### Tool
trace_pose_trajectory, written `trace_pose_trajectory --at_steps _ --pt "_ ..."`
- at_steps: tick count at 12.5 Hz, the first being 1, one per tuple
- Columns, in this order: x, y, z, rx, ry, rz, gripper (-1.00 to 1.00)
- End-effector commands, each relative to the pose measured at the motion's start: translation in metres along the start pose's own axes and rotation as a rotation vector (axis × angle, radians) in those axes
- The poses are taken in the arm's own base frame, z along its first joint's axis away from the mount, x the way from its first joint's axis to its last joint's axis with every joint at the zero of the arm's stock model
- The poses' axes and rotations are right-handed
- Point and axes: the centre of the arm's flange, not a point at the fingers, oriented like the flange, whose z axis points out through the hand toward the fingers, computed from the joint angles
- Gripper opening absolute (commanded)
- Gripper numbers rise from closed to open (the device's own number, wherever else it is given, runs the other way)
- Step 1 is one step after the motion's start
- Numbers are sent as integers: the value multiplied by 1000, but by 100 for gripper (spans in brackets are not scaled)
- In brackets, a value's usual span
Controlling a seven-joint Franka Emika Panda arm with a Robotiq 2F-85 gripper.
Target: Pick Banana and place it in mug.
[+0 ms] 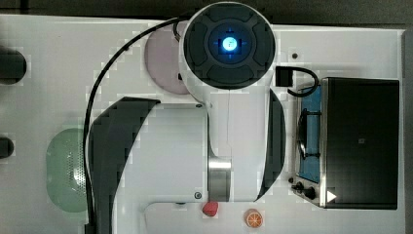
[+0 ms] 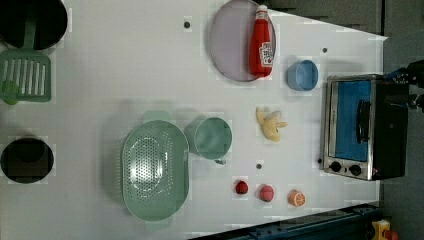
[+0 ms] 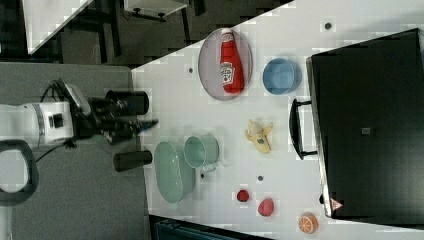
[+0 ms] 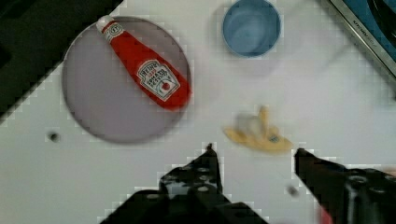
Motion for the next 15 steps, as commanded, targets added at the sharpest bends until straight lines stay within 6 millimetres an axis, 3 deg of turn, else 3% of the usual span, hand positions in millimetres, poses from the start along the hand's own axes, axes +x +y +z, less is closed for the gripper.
trace_pose_trajectory --at_steps 1,3,5,9,15 --pt "-56 92 -79 2 -34 14 59" --pt "-55 91 -75 -4 -40 14 99" --pt "-55 88 -55 -32 -69 9 100" --pt "-45 75 26 -61 -100 -28 100" --pt "-32 59 155 -38 -83 -258 100"
